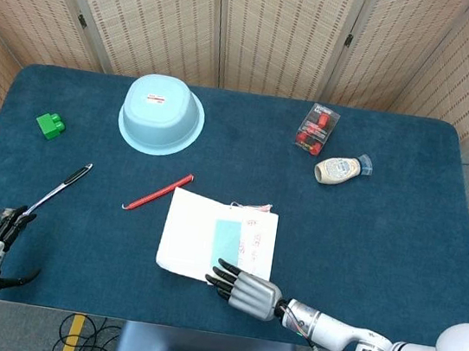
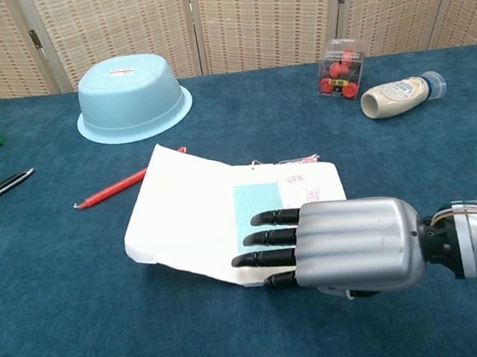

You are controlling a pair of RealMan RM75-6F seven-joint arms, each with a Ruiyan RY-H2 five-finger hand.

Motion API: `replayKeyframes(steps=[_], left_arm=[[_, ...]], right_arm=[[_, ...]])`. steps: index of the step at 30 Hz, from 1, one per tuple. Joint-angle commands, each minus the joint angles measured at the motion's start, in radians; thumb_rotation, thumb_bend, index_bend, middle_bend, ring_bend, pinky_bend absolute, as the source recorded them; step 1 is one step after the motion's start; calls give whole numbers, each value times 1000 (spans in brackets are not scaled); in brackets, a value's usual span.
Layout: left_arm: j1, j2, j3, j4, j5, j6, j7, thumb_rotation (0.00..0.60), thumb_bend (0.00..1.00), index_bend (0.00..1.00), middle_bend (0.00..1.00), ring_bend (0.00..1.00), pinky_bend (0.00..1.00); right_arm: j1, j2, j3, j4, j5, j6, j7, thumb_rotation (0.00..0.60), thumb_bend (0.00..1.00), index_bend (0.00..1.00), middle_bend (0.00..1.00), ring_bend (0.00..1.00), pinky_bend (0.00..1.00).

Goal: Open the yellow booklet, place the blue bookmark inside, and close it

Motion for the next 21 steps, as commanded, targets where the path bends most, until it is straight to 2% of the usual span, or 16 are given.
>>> replayKeyframes(steps=[1, 13, 21], left_arm=[[0, -1, 1, 0, 0, -1, 0, 600, 232, 118, 30, 94, 166], [0, -2, -1, 10, -2, -1, -7, 600, 232, 118, 30, 94, 166], [-21, 1, -21, 32, 11, 0, -4, 600, 232, 123, 31, 94, 166]], right_arm=[[-1, -6, 6, 6, 3, -1, -4, 600, 559, 256, 0, 0, 0], [6, -12, 14, 1, 0, 1, 3, 600, 557, 257, 0, 0, 0], [-42, 97, 23, -84, 5, 102, -17, 600, 550, 256, 0, 0, 0]])
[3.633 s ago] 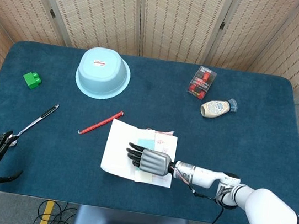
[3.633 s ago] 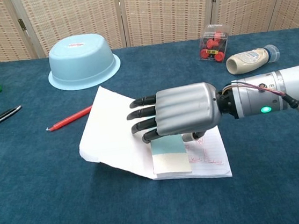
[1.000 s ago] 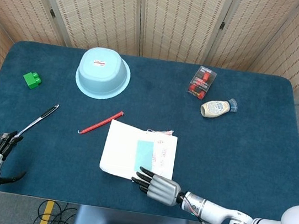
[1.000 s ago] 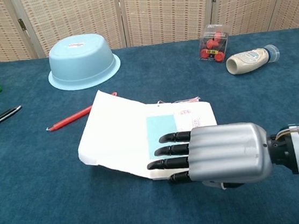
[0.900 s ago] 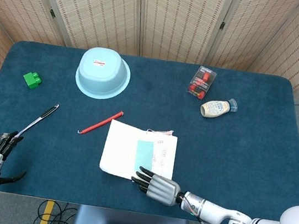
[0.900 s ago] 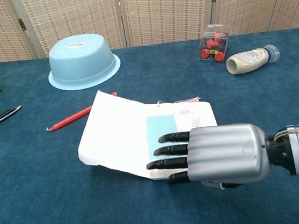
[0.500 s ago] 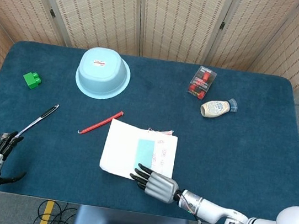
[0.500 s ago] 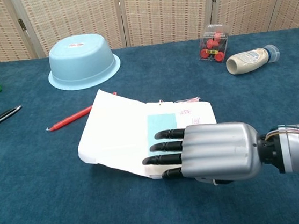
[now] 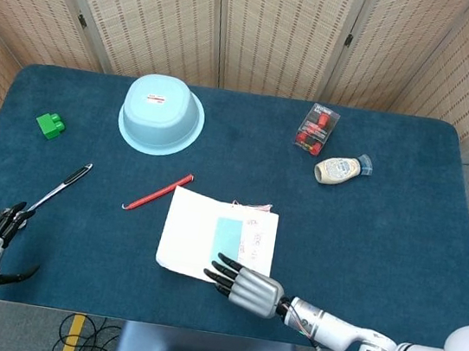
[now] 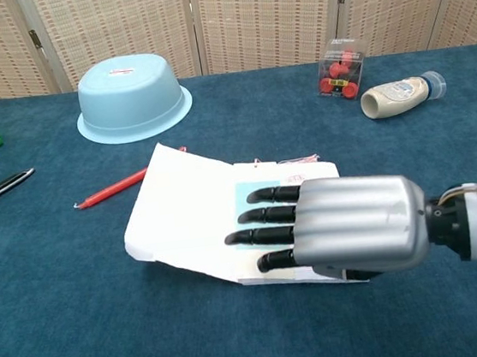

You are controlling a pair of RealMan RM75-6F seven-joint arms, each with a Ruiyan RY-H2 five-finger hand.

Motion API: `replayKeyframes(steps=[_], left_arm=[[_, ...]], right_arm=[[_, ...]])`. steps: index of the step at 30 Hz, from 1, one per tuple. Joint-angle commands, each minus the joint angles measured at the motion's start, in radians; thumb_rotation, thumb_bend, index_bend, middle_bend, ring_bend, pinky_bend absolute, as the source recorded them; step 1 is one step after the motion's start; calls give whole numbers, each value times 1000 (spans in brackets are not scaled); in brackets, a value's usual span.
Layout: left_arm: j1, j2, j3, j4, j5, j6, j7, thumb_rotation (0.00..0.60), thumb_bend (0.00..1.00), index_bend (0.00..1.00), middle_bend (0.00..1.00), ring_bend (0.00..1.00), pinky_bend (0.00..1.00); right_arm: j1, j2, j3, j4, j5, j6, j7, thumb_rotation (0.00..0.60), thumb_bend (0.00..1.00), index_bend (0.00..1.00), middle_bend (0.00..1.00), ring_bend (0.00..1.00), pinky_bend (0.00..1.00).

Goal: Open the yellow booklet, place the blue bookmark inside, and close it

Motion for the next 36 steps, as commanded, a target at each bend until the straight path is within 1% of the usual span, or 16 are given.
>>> replayKeyframes(steps=[1, 5, 8, 15, 18, 22, 26, 28, 29, 31, 36], left_arm=[[-14, -2, -11, 13, 9, -1, 4, 600, 232, 124, 30, 94, 166], [-46, -13, -31, 42, 27, -11, 21, 600, 232, 128, 30, 94, 166], [-84, -39, -52, 84, 39, -30, 45, 600, 232, 130, 30, 94, 165], [-181, -110, -90, 182, 74, -81, 112, 600, 232, 129, 31, 94, 165], [-227, -148, -98, 228, 94, -108, 142, 600, 232, 121, 30, 94, 165], [-286, -190, -103, 265, 118, -149, 198, 600, 232, 99, 30, 94, 165], [-346, -252, -114, 323, 136, -182, 257, 600, 232, 76, 30, 94, 165], [-375, -286, -118, 354, 135, -204, 269, 600, 232, 72, 30, 94, 165], [-377, -290, -118, 358, 134, -206, 269, 600, 232, 70, 31, 94, 165], [-409, -325, -119, 379, 126, -244, 277, 600, 232, 68, 31, 94, 165], [-460, -394, -116, 415, 117, -290, 314, 600, 232, 61, 31, 94, 165]], right_arm=[[-39, 68, 13, -49, 22, 53, -28, 600, 548, 256, 0, 0, 0], [-92, 151, 30, -102, 79, 102, -59, 600, 529, 256, 0, 0, 0], [-138, 216, 44, -142, 126, 145, -75, 600, 511, 256, 0, 0, 0], [-209, 312, 62, -198, 174, 220, -76, 600, 462, 253, 0, 0, 0], [-229, 334, 68, -205, 187, 235, -75, 600, 442, 245, 0, 0, 0], [-250, 349, 76, -211, 195, 253, -68, 600, 423, 240, 0, 0, 0], [-265, 358, 83, -215, 197, 263, -59, 600, 414, 237, 0, 0, 0], [-271, 361, 86, -216, 196, 267, -56, 600, 407, 234, 0, 0, 0], [-272, 361, 87, -216, 196, 267, -56, 600, 404, 234, 0, 0, 0], [-280, 362, 89, -216, 197, 271, -57, 600, 399, 233, 0, 0, 0], [-297, 357, 91, -209, 198, 273, -60, 600, 387, 233, 0, 0, 0]])
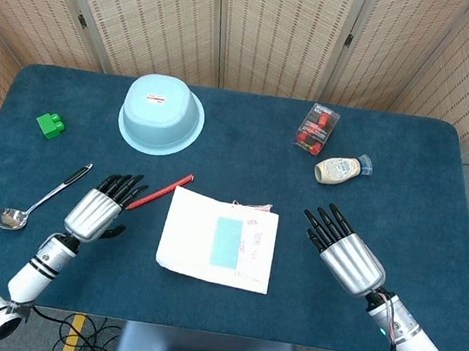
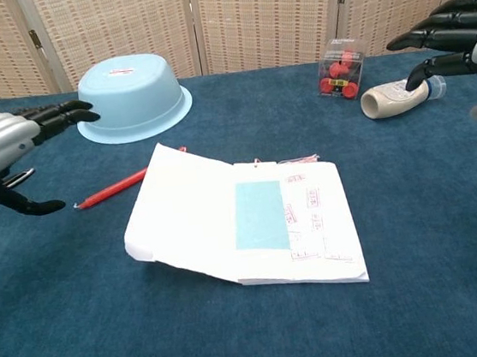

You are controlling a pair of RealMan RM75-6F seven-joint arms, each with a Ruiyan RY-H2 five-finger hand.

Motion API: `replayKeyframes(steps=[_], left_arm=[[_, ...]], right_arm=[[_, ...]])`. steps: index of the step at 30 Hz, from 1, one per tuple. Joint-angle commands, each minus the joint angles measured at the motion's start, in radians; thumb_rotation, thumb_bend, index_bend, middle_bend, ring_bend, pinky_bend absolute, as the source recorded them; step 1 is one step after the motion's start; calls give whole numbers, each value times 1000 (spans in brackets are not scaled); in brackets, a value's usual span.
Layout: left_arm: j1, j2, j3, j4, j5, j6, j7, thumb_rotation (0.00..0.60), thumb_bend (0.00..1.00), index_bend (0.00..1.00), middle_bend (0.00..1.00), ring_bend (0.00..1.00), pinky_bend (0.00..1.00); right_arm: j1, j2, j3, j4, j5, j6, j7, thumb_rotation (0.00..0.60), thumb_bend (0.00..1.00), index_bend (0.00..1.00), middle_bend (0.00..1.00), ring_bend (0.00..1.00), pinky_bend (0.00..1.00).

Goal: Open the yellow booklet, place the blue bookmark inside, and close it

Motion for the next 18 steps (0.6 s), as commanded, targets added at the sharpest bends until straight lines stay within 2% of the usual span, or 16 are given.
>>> replayKeyframes(steps=[1, 8, 14, 18], left_arm=[[-41, -52, 3, 31, -10, -43, 33, 600, 232, 58, 31, 94, 165], [-93, -116, 4, 35, -24, -81, 77, 600, 232, 47, 30, 94, 165], [-124, -135, -29, -59, -88, -116, -7, 600, 232, 47, 30, 94, 165], [-146, -126, -60, -135, -117, -118, -15, 600, 232, 47, 29, 94, 165]], right_arm=[[-8, -3, 1, 4, 2, 1, 6, 600, 386, 233, 0, 0, 0], [-25, -12, 7, 26, -1, 8, 37, 600, 381, 233, 0, 0, 0], [-35, -5, 21, 40, 1, 20, 58, 600, 380, 222, 0, 0, 0], [-42, 5, 31, 43, 2, 30, 73, 600, 379, 222, 0, 0, 0]])
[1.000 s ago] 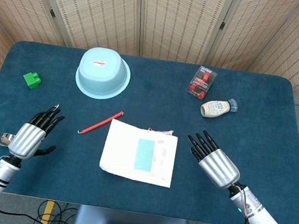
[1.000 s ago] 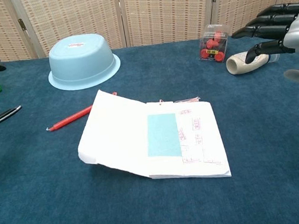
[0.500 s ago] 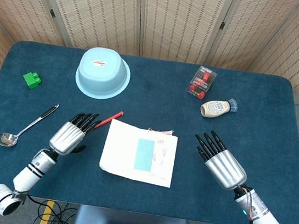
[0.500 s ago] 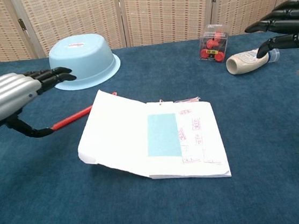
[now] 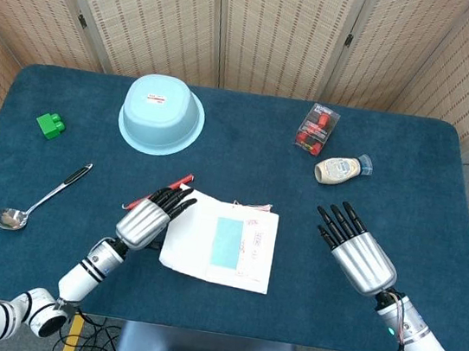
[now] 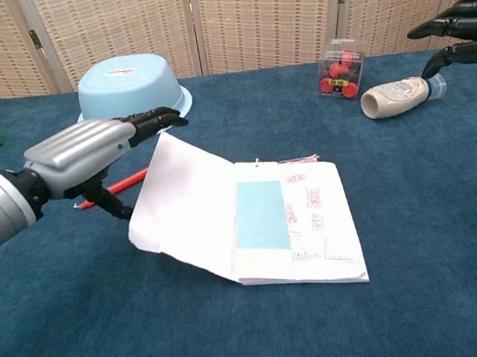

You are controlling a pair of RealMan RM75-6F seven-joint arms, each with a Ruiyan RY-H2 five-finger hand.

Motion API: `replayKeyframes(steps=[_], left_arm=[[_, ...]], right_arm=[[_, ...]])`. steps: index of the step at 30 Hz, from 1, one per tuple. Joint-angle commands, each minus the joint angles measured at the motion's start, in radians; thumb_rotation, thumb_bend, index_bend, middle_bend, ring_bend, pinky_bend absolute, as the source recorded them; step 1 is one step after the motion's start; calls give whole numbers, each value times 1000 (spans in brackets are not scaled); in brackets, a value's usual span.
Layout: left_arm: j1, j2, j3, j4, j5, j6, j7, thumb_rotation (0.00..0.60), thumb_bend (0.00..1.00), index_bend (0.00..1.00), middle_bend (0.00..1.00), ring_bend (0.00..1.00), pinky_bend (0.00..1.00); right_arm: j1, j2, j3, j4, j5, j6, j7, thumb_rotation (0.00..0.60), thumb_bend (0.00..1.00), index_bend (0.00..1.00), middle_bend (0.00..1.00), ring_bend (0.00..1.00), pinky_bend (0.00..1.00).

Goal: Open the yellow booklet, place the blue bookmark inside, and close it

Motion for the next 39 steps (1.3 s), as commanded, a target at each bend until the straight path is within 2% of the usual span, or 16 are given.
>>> replayKeyframes(steps=[1, 6, 14, 19, 30, 35, 39], left_arm=[[-26, 4, -33, -67, -29, -5, -10, 600, 232, 47, 29, 94, 165], [-57, -5, -67, -140, -63, -11, 0, 600, 232, 47, 29, 94, 165], [-107, -43, -105, -195, -125, -38, 19, 600, 232, 47, 29, 88, 165], [-136, -82, -103, -203, -154, -55, 42, 600, 232, 47, 29, 85, 165], [-181, -185, -68, -151, -242, -94, 213, 600, 232, 47, 3, 74, 163], [-151, -140, -62, -185, -267, -64, 207, 600, 232, 47, 2, 74, 163], [-87, -48, -45, -251, -284, 0, 205, 600, 232, 49, 2, 74, 163]], right_arm=[[-4, 6, 7, 2, 1, 6, 9, 600, 378, 221, 0, 0, 0], [-10, 19, 23, 3, 4, 21, 28, 600, 370, 207, 0, 0, 0], [-20, 48, 40, -15, -23, 60, 62, 600, 358, 191, 0, 0, 0], [-27, 58, 43, -20, -56, 89, 83, 600, 352, 190, 0, 0, 0], [-42, 71, 48, -29, -85, 111, 93, 600, 343, 190, 0, 0, 0], [-52, 74, 43, -26, -79, 102, 98, 600, 341, 191, 0, 0, 0], [-66, 77, 34, -28, -70, 97, 116, 600, 343, 186, 0, 0, 0]])
